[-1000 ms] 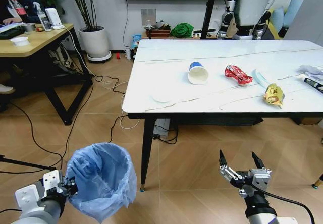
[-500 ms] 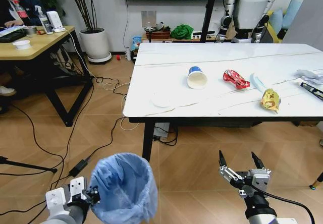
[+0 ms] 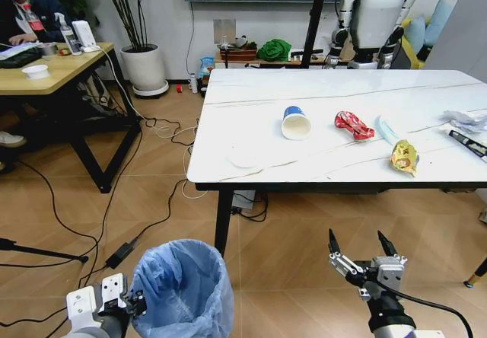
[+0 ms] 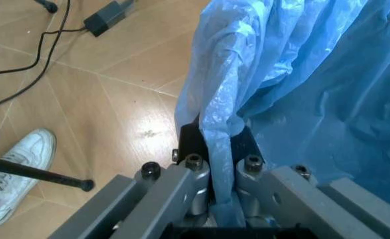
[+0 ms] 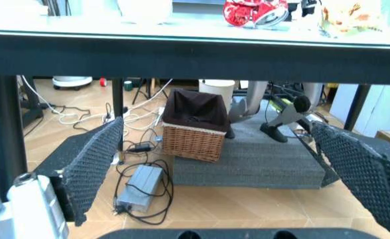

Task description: Pick up the trash bin and place the trash from the table into it.

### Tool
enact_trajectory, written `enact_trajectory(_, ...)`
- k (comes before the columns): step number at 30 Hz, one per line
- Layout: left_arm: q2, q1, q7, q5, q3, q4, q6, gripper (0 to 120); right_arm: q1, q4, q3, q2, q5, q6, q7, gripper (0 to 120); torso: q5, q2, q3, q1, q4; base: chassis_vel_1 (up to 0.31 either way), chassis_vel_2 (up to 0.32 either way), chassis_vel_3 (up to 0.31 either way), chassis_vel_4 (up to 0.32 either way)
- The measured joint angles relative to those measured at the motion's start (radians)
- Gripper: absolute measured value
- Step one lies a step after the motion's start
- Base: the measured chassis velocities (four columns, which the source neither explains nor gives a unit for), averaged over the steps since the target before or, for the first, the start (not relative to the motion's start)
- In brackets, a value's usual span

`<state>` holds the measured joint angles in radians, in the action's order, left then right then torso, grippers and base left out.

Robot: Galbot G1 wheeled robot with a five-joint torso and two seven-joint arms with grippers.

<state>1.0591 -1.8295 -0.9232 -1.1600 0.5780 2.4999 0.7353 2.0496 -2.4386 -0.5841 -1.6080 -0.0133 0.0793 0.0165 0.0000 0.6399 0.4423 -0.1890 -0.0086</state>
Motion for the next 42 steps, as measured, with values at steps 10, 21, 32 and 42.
enact_trajectory(10,-0.012,0.027,0.005,-0.031,-0.01,0.0,0.0,0,-0.001,0.008,0.01,0.0,-0.014,0.001,0.0,100,0.0,0.05,0.03,-0.021,0.0,0.0,0.0,0.0,0.0)
enact_trajectory(21,-0.025,0.048,0.005,-0.072,-0.002,0.0,0.0,0,-0.002,0.008,0.011,0.0,-0.014,0.001,0.0,100,0.0,0.095,0.056,-0.039,0.0,0.0,0.0,0.0,0.0)
enact_trajectory(32,-0.02,0.048,0.004,-0.083,-0.006,0.0,0.0,0,0.0,0.003,0.015,0.0,-0.018,0.003,0.0,100,0.0,0.147,0.086,-0.061,0.0,0.0,0.0,0.0,0.0)
enact_trajectory(42,-0.018,0.051,0.003,-0.084,-0.004,0.0,0.0,0,0.0,0.003,0.018,0.0,-0.019,0.004,-0.001,100,0.0,0.188,0.109,-0.079,0.0,0.0,0.0,0.0,0.0)
